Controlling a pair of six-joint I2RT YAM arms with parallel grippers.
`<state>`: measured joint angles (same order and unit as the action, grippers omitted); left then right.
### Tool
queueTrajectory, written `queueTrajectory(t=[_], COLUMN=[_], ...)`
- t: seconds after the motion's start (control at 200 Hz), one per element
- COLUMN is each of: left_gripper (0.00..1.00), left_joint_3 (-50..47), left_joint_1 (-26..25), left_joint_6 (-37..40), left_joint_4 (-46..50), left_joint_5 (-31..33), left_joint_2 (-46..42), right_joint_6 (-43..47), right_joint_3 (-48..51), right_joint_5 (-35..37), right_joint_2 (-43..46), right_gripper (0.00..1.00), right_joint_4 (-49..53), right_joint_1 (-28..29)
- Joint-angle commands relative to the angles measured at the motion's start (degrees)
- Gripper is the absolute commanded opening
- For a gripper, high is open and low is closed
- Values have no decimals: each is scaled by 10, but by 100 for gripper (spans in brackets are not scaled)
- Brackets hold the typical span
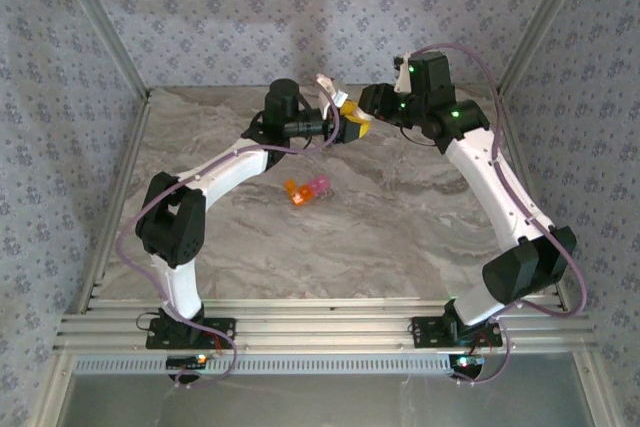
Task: Sort the pills into containers
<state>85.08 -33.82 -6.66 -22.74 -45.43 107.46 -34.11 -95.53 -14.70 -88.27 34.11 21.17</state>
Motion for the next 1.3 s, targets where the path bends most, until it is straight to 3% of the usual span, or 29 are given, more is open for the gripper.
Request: queueTrajectory(t=[0.0,0.16,0.615,0.95,1.049,1.254,1.284,1.294], left_gripper=[5,1,0,0,12,51,59,70], left_joint_3=[-5,-10,-51,-54,-55,-64,-67,-68], left_joint_1=[1,-2,-42,-42,-42,-43,-43,-43], left_joint_6=[37,57,146,138,130,112,108,108], left_joint_4=[-50,-43,-75,-90,-92,-93,-94,-94], left_joint_5=[60,82,255,271,273,288,291,291], left_joint_2=[-17,-21,-42,-38,-39,-43,-44,-45], right_joint_6=[-51,-68,-166,-183,-166,-127,-120,-119], right_joint_3=[7,-6,-32,-28,-19,0,2,2], right_joint_5=[20,38,150,139,122,103,102,102], right_joint_2=[0,-5,-25,-21,-18,-5,-3,-3], right_gripper=[28,25,22,22,23,23,23,23], right_joint_4=[23,37,47,39,23,6,6,6], right_joint_1=[10,15,70,70,62,32,27,26])
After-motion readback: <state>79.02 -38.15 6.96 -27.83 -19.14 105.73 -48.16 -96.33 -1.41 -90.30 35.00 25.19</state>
